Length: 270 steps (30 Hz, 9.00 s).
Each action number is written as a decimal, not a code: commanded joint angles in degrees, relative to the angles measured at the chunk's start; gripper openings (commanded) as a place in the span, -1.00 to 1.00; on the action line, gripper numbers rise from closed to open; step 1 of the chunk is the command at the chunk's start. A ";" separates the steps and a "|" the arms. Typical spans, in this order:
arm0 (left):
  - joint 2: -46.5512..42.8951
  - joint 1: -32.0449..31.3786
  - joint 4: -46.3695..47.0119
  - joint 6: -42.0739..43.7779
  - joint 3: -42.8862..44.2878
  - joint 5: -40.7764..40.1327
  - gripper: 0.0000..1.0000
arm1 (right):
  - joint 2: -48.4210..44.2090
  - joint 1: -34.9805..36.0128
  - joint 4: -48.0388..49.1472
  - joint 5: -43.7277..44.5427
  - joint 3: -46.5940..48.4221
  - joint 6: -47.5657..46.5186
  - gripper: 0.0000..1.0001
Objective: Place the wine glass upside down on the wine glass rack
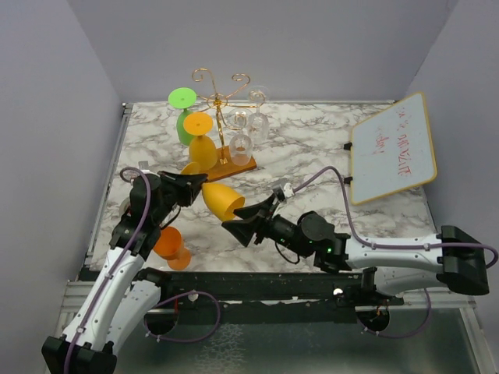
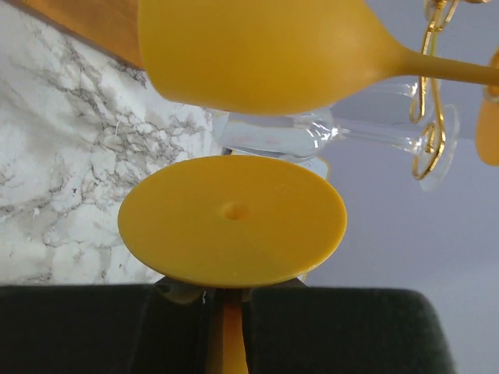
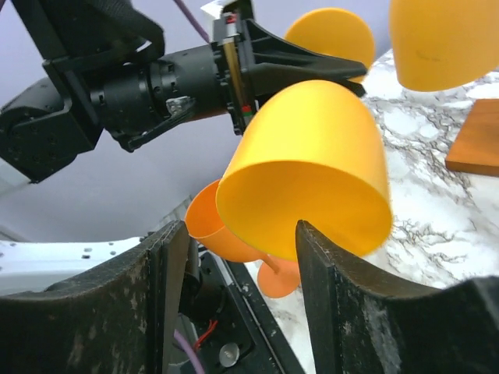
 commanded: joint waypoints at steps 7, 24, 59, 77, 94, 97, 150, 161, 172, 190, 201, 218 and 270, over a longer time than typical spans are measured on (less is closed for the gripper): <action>-3.96 -0.02 -0.72 33.90 7.30 -4.21 -1.00 | -16.74 0.37 -34.21 9.83 0.99 9.39 0.45; -5.83 -0.01 2.33 84.17 14.40 21.13 -1.00 | -3.56 -9.17 -45.36 -8.09 29.62 24.85 0.52; -12.98 -0.07 9.36 83.00 6.98 29.44 0.33 | 1.36 -13.94 -30.41 -14.88 29.57 41.96 -0.99; -12.67 -0.08 11.51 37.82 7.24 23.46 0.78 | -8.98 -14.93 -52.23 5.94 26.31 39.52 -0.99; -6.57 -0.06 -12.38 41.55 24.19 0.90 0.85 | -9.76 -26.49 -54.06 25.89 37.76 13.98 -0.99; -4.15 -0.07 -18.78 45.87 31.89 -3.62 0.88 | -6.16 -29.64 -48.16 23.62 40.09 7.02 -0.99; -2.34 -0.08 -22.23 52.03 35.89 -3.49 0.98 | 55.28 -47.57 -36.02 -46.70 95.44 26.64 -0.99; -0.54 -0.07 -21.40 50.79 34.94 -4.85 0.98 | 58.69 -47.51 -39.87 -48.48 99.33 28.26 -0.99; 3.19 -0.03 -15.42 49.82 31.89 -3.33 0.98 | 61.32 -47.36 -45.05 -50.47 102.94 29.68 -0.99; 7.59 -0.08 -12.46 49.48 29.52 -8.07 0.98 | 58.34 -47.49 -51.35 -46.90 101.89 28.32 -0.99; 10.02 -0.08 -9.72 50.25 29.01 -10.93 0.98 | 57.33 -48.68 -54.04 -46.57 101.92 27.99 -0.99; 10.30 -0.08 -6.91 49.22 26.74 -11.45 0.98 | 56.39 -51.70 -58.78 -50.50 102.11 27.72 -0.99; 7.82 -0.08 -7.06 48.16 25.65 -9.51 0.98 | 59.80 -54.72 -49.80 -49.48 99.83 31.62 -0.74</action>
